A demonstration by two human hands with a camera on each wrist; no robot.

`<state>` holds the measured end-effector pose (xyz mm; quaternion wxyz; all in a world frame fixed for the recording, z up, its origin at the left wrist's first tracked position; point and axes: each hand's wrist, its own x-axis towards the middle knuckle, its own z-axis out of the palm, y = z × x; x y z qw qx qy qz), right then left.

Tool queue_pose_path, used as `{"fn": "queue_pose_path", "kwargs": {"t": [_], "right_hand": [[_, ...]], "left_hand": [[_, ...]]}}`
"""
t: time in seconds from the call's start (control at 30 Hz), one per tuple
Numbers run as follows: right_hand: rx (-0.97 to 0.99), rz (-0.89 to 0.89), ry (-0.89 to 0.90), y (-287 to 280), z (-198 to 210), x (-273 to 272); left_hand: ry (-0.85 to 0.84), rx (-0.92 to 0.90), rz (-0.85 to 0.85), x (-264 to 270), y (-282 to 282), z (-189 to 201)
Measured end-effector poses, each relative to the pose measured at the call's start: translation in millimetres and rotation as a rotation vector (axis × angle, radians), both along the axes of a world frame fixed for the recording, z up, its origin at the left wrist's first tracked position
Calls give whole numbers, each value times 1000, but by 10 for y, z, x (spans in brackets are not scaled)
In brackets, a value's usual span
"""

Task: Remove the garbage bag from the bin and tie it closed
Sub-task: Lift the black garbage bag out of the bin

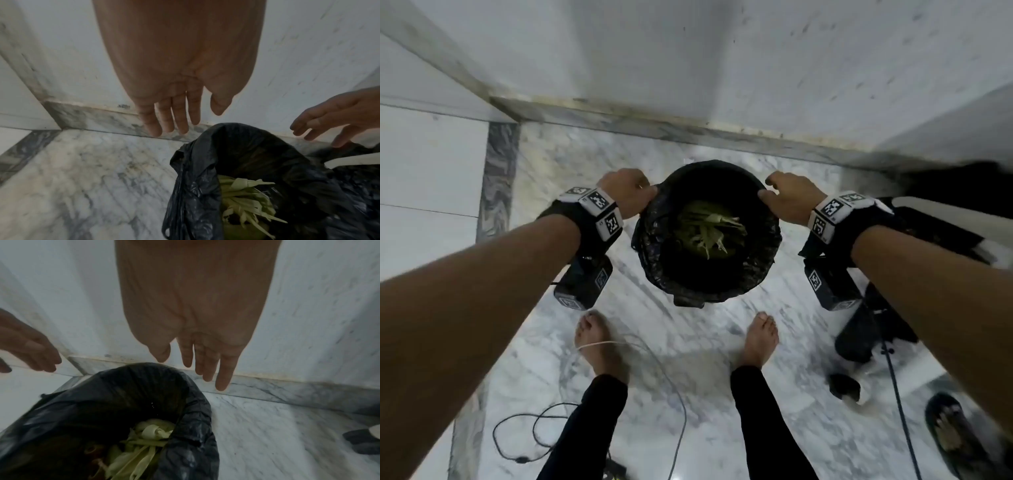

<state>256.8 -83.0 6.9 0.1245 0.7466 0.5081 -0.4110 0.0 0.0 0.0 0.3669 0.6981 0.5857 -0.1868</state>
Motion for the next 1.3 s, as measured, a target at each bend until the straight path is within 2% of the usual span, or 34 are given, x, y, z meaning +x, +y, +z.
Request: {"fn": "queue_pose_path", "kwargs": {"t": [0.13, 0.23, 0.33, 0.43, 0.5, 0.6, 0.7, 0.77, 0.87, 0.97, 1.03, 1.1, 1.13, 1.17, 1.23, 1.3], "right_hand": [[-17, -141, 43, 216, -461, 45], [-62, -297, 148, 319, -777, 84], [-90, -408, 199, 351, -935, 89], [-79, -542, 264, 355, -1099, 169], [-67, -649, 313, 386, -1136, 239], [-120, -656, 311, 443, -1063, 286], [-193, -644, 264, 497, -1053, 279], [-213, -669, 277, 524, -1068, 244], [-205, -756, 326, 569, -1081, 208], [-144, -677, 338, 616, -1098, 221], [-117, -457, 150, 645, -1017, 202], [-39, -224, -29, 696, -937, 171], [39, -193, -43, 715, -922, 169], [81, -232, 0, 732, -927, 175], [234, -565, 220, 760, -922, 197], [291, -765, 360, 725, -898, 166]], "left_hand": [[-25, -82, 154, 87, 85, -449], [-87, -173, 284, 188, 122, -734], [-87, -250, 390, 190, 168, -959], [-92, -284, 506, 180, 198, -1018], [-61, -275, 435, 194, 193, -984], [11, -270, 272, 258, 180, -950], [69, -277, 192, 261, 186, -937], [38, -260, 219, 254, 186, -979], [-9, -271, 368, 256, 159, -977], [-24, -197, 424, 201, 198, -989], [-63, -164, 438, 170, 239, -968], [-191, -98, 599, 154, 270, -919], [-240, -37, 605, 158, 289, -890], [-294, 19, 646, 152, 331, -871], [-346, 128, 617, 165, 387, -826], [-383, 180, 561, 159, 402, -736]]}}
